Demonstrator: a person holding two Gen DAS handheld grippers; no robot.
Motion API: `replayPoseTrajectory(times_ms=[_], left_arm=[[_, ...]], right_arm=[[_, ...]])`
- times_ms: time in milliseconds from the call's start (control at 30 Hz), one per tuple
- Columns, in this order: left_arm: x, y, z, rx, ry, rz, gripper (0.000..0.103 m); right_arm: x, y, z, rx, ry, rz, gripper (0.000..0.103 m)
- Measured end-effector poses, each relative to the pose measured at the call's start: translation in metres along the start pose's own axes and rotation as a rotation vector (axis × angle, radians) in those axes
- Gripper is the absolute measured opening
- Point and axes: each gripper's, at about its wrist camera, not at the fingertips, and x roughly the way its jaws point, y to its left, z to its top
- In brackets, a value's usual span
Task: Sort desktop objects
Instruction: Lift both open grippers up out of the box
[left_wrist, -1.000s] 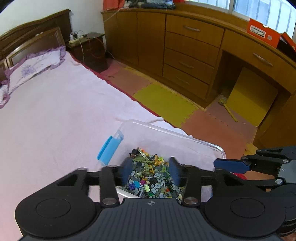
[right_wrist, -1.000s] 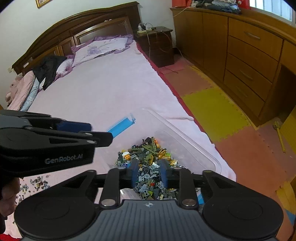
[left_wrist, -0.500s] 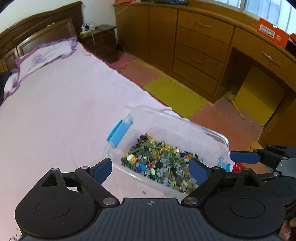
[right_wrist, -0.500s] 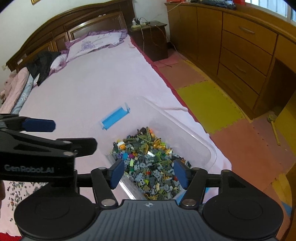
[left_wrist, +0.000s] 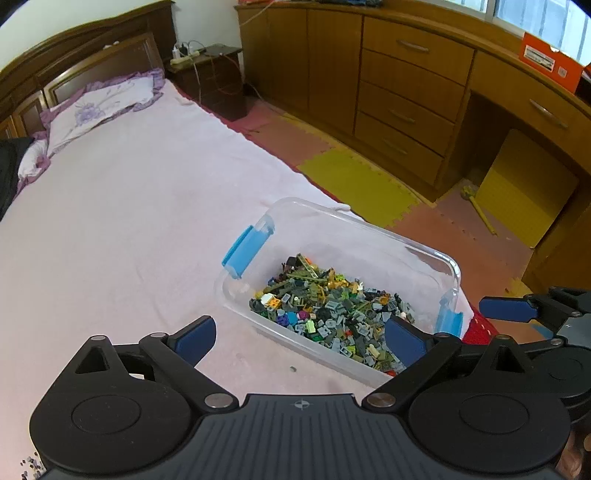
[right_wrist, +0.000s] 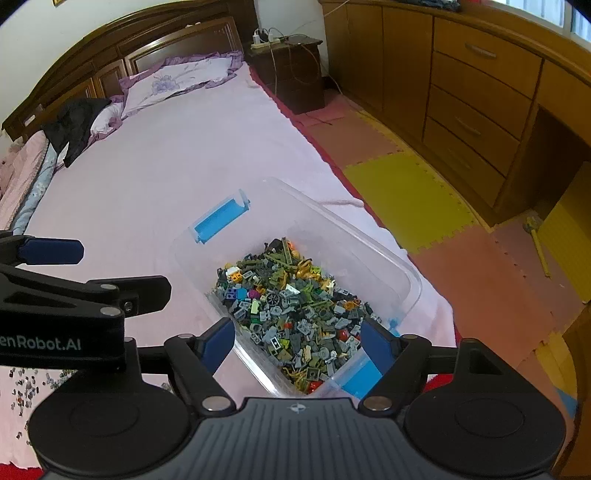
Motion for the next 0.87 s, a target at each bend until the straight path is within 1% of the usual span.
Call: replayPoseTrajectory(times_ms=[267, 600, 867], left_arm=[[-0.0010, -0.0078, -0.0044, 0.013, 0.003, 0.000, 0.099], [-0.0036, -0.0086, -0.0075, 0.012, -0.005, 0.017, 0.099], [-0.0016, -0.0088, -0.0061, 0.015, 0.002, 0.012, 0.099]], right_arm=[[-0.0027, -0.0049, -0.0076, 0.009, 0.011, -0.013, 0.078], [-0.0034, -0.0060, -0.0070, 0.001, 0.012, -0.007, 0.079], [-0.0031, -0.0077, -0.0047, -0.007, 0.019, -0.010, 0.080]])
